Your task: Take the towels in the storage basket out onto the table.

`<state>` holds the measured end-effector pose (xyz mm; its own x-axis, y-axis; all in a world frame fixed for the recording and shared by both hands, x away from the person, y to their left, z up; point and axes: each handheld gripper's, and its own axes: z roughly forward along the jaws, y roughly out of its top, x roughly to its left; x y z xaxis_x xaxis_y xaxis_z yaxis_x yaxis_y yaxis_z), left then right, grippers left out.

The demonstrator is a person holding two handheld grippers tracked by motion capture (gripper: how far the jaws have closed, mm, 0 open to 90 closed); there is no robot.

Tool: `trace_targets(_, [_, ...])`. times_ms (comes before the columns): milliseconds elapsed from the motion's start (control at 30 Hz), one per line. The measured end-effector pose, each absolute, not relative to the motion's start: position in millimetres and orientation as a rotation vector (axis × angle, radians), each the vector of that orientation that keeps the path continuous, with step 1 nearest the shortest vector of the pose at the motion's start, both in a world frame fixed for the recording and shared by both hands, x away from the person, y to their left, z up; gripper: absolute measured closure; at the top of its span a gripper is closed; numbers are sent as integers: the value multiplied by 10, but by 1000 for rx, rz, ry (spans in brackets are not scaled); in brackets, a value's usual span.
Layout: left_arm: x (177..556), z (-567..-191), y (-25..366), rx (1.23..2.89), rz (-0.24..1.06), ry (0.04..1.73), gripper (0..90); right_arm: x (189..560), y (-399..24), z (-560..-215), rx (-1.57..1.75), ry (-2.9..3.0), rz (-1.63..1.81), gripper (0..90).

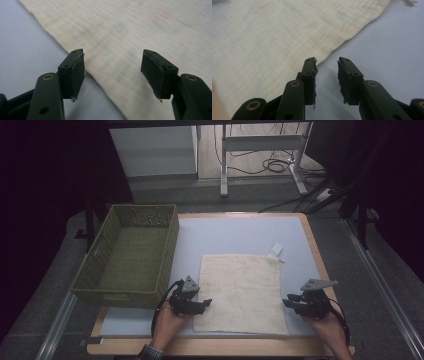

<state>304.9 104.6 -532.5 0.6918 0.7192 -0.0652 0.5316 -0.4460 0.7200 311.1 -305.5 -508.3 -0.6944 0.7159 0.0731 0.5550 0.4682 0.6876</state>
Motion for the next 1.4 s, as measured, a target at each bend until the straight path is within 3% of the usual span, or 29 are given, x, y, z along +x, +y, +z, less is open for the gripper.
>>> trace_targets(767, [4068, -5340, 998, 2083, 432, 1117, 280, 4076, -2821, -4986, 1188, 2433, 1016, 658])
trace_targets(967, [4153, -5438, 1074, 2068, 465, 1164, 204, 4306, -2774, -4933, 1215, 2404, 1010, 645])
trace_targets(1367, [4167, -5461, 1089, 2051, 444, 1182, 200, 4669, -2724, -4999, 1318, 2355, 927, 637])
trace_targets(1400, [4166, -5460, 1090, 2056, 446, 1180, 200, 4680, -2696, -5071, 1317, 2386, 899, 721])
